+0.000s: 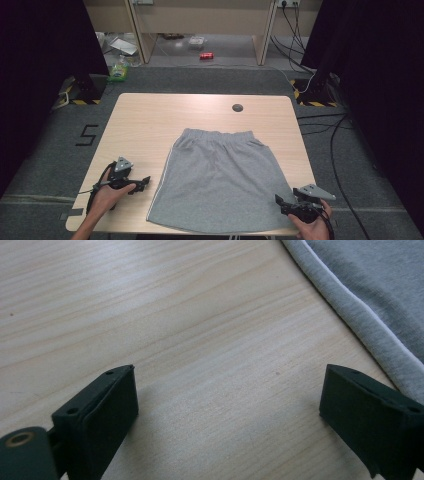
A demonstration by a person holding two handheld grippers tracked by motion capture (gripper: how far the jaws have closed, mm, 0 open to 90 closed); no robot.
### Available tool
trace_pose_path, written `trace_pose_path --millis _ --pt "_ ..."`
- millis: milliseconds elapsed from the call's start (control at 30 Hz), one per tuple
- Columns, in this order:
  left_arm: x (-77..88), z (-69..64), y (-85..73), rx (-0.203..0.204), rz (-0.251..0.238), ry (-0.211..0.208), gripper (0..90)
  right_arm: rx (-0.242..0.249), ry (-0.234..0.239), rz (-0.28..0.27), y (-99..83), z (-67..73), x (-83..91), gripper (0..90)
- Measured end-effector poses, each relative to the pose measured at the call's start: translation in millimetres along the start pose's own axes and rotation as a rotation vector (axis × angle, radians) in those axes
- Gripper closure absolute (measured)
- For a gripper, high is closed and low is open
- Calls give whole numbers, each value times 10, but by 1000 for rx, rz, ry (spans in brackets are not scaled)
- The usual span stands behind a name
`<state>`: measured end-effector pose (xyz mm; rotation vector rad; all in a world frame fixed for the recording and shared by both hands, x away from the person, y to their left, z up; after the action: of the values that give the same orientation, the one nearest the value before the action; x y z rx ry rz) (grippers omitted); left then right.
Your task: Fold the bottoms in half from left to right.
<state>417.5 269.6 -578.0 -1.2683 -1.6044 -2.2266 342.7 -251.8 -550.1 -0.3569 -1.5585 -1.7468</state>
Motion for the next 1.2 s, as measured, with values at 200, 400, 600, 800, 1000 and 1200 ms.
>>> trace_pose_path --millis 200,400,600,800,1000,1200 --pt "1 2 0 0 3 0 75 -1 1 0 -1 -3 0 245" --pt "21 -5 34 16 13 -12 156 -5 -1 -1 -1 -8 0 246" --pt "25 -23 99 46 2 -21 156 -7 0 -1 1 -9 1 246" --pt "22 -86 266 93 -33 -57 188 -7 -1 -2 0 -12 1 246" --pt "-91 -90 485 116 -37 -73 216 -9 -1 1 -1 -7 -2 246" --pt "-247 -121 717 127 -38 -75 227 -7 2 0 -1 -10 -4 247"
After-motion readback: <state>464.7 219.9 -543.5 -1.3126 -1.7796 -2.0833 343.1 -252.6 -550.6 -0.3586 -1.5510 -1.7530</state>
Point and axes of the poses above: each handheld gripper's, and its own axes: x roughly backward along the jaws, y roughly out of its top, z roughly to its left, the point moved 8 cm from there along -x, roughly forward along the jaws, and after that the axes turned 9 degrees about -x, right-handed, at the moved point
